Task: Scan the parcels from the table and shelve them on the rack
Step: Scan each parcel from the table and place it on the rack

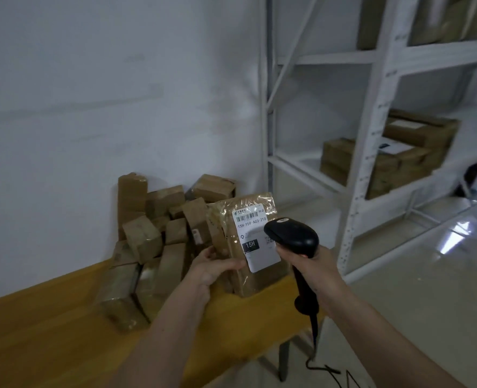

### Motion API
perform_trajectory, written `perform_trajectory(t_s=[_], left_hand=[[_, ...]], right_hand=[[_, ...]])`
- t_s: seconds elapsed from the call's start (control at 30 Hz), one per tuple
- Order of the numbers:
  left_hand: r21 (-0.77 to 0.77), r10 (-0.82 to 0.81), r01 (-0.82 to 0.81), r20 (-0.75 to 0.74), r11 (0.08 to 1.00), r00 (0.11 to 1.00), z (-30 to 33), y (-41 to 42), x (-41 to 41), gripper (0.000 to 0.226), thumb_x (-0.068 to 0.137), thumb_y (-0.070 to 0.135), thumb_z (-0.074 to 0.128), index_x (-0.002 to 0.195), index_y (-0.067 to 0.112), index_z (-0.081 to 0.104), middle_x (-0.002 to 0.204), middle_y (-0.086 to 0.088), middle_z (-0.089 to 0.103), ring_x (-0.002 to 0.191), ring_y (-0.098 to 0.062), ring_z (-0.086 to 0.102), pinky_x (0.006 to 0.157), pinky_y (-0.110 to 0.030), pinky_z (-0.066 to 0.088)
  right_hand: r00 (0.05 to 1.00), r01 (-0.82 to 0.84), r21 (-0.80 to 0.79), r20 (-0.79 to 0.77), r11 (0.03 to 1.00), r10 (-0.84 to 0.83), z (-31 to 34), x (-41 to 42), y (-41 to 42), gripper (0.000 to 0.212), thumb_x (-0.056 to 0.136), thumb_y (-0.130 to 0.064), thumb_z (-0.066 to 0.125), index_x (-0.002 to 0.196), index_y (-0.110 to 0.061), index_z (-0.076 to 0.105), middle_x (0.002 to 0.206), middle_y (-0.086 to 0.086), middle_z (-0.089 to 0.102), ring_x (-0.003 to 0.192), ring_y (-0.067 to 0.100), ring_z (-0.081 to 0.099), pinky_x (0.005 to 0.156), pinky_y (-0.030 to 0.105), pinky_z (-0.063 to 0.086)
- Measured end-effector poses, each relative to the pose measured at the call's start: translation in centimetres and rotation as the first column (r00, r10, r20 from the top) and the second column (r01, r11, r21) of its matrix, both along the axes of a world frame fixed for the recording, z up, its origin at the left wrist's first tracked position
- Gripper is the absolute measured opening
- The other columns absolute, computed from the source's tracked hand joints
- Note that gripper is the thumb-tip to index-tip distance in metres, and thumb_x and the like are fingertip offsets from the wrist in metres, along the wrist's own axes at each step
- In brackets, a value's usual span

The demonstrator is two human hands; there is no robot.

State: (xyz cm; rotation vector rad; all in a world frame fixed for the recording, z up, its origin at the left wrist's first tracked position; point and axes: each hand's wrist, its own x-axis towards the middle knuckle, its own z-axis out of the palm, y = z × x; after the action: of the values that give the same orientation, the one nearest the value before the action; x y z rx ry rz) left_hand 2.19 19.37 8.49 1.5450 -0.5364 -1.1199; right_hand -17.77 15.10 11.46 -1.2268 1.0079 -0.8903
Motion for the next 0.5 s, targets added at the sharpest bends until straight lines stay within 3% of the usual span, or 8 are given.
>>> perform_trajectory(t_s=[0.07,0.17,0.2,0.33,0.43,0.5], left_hand=[[0.004,-0.052,0.052,-0.022,0.999,0.998,0.5,-0.3,-4.1,0.085,0.050,0.007,0.093,0.123,0.012,0.050,0.110,-0.001,0.063,0.096,-0.018,0.058,0.081,-0.030,0.047],[0.002,-0.154,0.154,-0.024,0.988,0.988,0.3,-1.2,-10.4,0.132,0.012,0.029,0.100,0.133,0.013,0.049,0.119,-0.007,0.065,0.112,-0.028,0.059,0.101,-0.048,0.046],[0.016,-0.189,0.189,-0.020,0.982,0.982,0.1,-1.5,-12.2,0.135,0.011,0.031,0.100,0.135,0.015,0.048,0.123,-0.007,0.064,0.116,-0.029,0.057,0.103,-0.052,0.043],[0.073,-0.288,0.290,-0.042,0.954,0.957,1.3,-1.3,-20.3,0.108,0.047,0.010,0.094,0.140,0.022,0.040,0.135,-0.007,0.052,0.126,-0.034,0.046,0.098,-0.062,0.040],[0.079,-0.301,0.307,-0.078,0.949,0.951,1.2,-1.2,-25.0,0.096,0.058,0.002,0.088,0.140,0.020,0.040,0.129,-0.008,0.054,0.118,-0.033,0.049,0.083,-0.056,0.045],[0.089,-0.314,0.322,-0.089,0.943,0.945,1.0,-1.1,-27.9,0.091,0.062,0.002,0.086,0.139,0.019,0.039,0.128,-0.009,0.054,0.117,-0.033,0.048,0.087,-0.057,0.045]], right_hand=[[0.998,0.065,0.011,-0.002,0.998,-0.065,0.1,-4.2,0.5,0.021,0.078,-0.024,0.079,0.095,-0.023,0.068,0.089,0.002,0.069,0.091,0.017,0.061,0.072,0.026,0.045],[0.989,0.147,0.022,0.016,0.989,-0.147,0.3,-10.8,1.5,0.021,0.078,-0.021,0.078,0.097,-0.019,0.069,0.084,0.001,0.068,0.085,0.017,0.061,0.069,0.026,0.044],[0.985,0.174,0.023,0.009,0.984,-0.174,0.3,-12.9,1.8,0.023,0.078,-0.022,0.079,0.098,-0.017,0.069,0.082,0.002,0.068,0.083,0.018,0.061,0.067,0.027,0.044],[0.963,0.266,0.019,0.033,0.964,-0.266,0.5,-20.6,3.1,0.016,0.078,-0.021,0.079,0.092,-0.019,0.071,0.080,0.000,0.071,0.078,0.014,0.064,0.063,0.024,0.044],[0.947,0.317,0.001,0.049,0.949,-0.316,0.6,-25.5,4.2,0.013,0.078,-0.021,0.078,0.090,-0.019,0.071,0.070,-0.006,0.071,0.071,0.011,0.064,0.062,0.023,0.045],[0.936,0.349,-0.003,0.049,0.937,-0.348,0.4,-28.4,4.8,0.012,0.078,-0.020,0.078,0.087,-0.017,0.071,0.061,-0.006,0.067,0.065,0.014,0.061,0.064,0.025,0.046]])
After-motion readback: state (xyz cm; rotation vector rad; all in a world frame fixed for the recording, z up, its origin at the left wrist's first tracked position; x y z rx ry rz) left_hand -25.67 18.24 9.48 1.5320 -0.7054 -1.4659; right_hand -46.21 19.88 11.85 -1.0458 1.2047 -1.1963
